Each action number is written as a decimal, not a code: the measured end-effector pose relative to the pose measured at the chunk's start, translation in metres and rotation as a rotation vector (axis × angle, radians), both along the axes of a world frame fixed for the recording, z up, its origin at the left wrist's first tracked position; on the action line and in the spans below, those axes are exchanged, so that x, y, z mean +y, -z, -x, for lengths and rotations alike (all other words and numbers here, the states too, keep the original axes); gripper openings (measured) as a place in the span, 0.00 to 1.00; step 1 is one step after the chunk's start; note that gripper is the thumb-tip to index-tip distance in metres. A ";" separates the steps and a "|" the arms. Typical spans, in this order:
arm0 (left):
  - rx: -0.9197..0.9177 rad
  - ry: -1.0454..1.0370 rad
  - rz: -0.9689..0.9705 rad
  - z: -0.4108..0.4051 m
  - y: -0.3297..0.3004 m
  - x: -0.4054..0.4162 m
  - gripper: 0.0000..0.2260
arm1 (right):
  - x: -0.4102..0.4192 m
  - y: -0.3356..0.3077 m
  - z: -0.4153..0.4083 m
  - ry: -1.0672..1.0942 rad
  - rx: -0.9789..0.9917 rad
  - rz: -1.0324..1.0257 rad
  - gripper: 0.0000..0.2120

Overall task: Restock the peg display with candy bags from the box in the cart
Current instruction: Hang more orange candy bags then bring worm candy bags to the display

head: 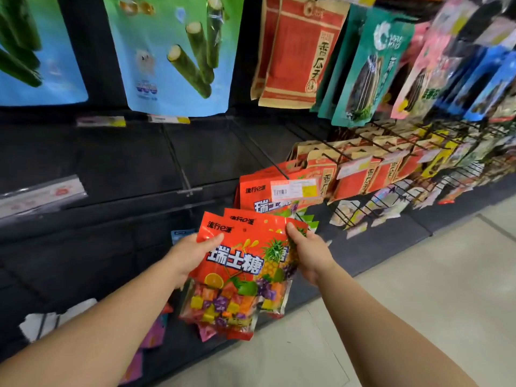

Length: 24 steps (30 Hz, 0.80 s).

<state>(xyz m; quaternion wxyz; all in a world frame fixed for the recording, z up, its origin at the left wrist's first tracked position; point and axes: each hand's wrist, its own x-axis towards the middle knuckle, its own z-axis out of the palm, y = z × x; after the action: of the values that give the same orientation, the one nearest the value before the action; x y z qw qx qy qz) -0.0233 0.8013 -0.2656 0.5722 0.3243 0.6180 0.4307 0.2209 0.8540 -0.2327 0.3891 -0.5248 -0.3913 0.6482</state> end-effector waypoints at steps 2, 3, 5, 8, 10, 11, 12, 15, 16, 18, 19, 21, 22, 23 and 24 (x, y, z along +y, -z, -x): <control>0.007 -0.044 0.000 -0.006 0.002 0.011 0.13 | 0.020 0.003 -0.005 -0.058 -0.002 0.007 0.13; 0.006 -0.072 -0.004 -0.011 0.002 0.015 0.13 | 0.030 0.004 -0.007 -0.078 0.004 0.014 0.17; -0.001 -0.143 -0.014 -0.022 0.003 0.023 0.12 | 0.051 0.008 -0.013 -0.108 0.033 0.022 0.19; -0.044 -0.260 -0.018 -0.043 0.008 0.032 0.08 | 0.082 0.011 -0.024 -0.209 0.032 0.012 0.16; -0.043 -0.314 -0.031 -0.054 0.006 0.039 0.07 | 0.104 0.008 -0.029 -0.280 0.006 -0.022 0.14; -0.040 -0.342 -0.043 -0.057 0.003 0.043 0.07 | 0.113 0.005 -0.032 -0.309 -0.004 -0.032 0.11; -0.034 -0.366 -0.056 -0.060 0.001 0.045 0.06 | 0.122 0.003 -0.033 -0.337 -0.003 -0.033 0.09; -0.023 -0.428 -0.082 -0.071 -0.002 0.048 0.07 | 0.138 -0.003 -0.037 -0.425 -0.017 -0.051 0.17; -0.027 -0.456 -0.080 -0.074 -0.002 0.048 0.07 | 0.142 -0.005 -0.036 -0.444 -0.026 -0.052 0.20; -0.046 -0.508 -0.079 -0.077 -0.002 0.047 0.08 | 0.149 -0.007 -0.034 -0.478 -0.022 -0.084 0.17; -0.047 -0.525 -0.082 -0.079 -0.002 0.047 0.08 | 0.152 -0.008 -0.033 -0.480 -0.030 -0.090 0.19; -0.034 -0.539 -0.086 -0.080 -0.002 0.048 0.11 | 0.154 -0.013 -0.030 -0.489 -0.038 -0.110 0.21; -0.029 -0.542 -0.087 -0.080 -0.004 0.049 0.12 | 0.157 -0.013 -0.030 -0.500 -0.040 -0.125 0.17; -0.026 -0.546 -0.087 -0.081 -0.004 0.049 0.12 | 0.158 -0.014 -0.030 -0.511 -0.031 -0.138 0.15; -0.024 -0.548 -0.085 -0.082 -0.005 0.049 0.13 | 0.159 -0.015 -0.029 -0.504 -0.039 -0.137 0.14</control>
<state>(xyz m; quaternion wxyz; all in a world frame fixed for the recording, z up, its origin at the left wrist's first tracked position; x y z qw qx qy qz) 0.0583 0.8504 -0.2606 0.4275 0.1634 0.6573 0.5988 0.2504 1.0134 -0.2181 0.2422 -0.3956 -0.5599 0.6865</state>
